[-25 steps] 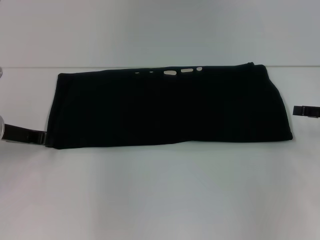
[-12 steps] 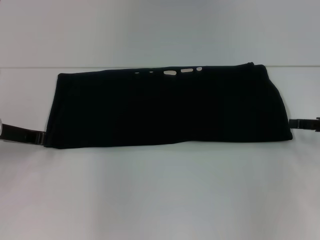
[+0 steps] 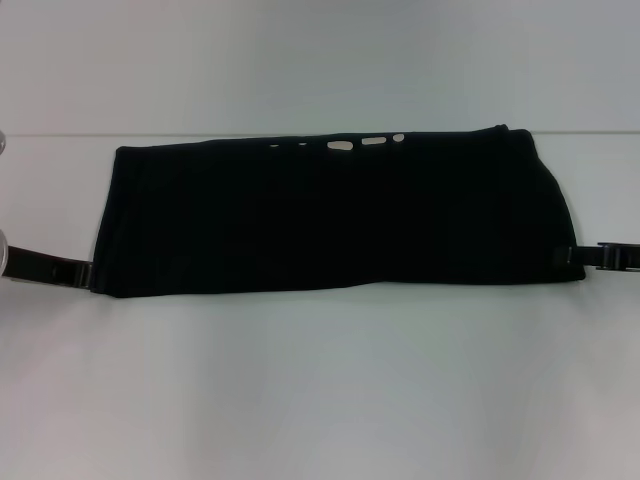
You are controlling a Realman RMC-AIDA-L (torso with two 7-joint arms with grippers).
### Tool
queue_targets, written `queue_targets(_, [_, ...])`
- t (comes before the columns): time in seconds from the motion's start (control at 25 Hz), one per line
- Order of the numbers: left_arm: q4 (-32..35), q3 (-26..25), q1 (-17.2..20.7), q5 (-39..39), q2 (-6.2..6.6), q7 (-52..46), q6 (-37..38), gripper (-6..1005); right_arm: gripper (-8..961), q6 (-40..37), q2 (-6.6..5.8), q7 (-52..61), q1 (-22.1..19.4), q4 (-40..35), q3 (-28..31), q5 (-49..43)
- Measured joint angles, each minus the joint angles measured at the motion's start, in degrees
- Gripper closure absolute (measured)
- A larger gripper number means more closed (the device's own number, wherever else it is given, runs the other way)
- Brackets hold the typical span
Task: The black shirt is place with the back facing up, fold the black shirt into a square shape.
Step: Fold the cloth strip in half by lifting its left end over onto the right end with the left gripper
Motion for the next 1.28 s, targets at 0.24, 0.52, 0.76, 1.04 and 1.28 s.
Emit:
queue_targets(0.24, [0.0, 0.0, 0.0, 0.0, 0.05, 0.5, -0.2, 1001, 430, 0.7, 0.13, 0.1, 0.6, 1.1, -0.6, -0.1])
queue_targets(0.52, [0.0, 0.0, -0.1, 0.0, 0.08, 0.7, -0.4, 1000, 697, 0.9, 0.29, 0.1, 0.6, 1.3, -1.3, -0.1])
queue_targets(0.76, [0.0, 0.0, -0.1, 0.0, 0.09, 0.8, -0.4, 993, 927, 0.8, 0.32, -0.2, 0.0, 0.9, -0.8, 0.3])
queue_targets(1.04, [0.1, -0.3, -0.1, 0.0, 0.11, 0.8, -0.4, 977, 946, 0.3, -0.26, -0.3, -1.2, 0.7, -0.6, 0.4])
queue_targets(1.28, [0.4, -1.2, 0.2, 0.0, 0.27, 0.8, -0.5, 964, 949, -1.0, -0.48, -0.5, -2.0, 0.4, -0.1, 0.4])
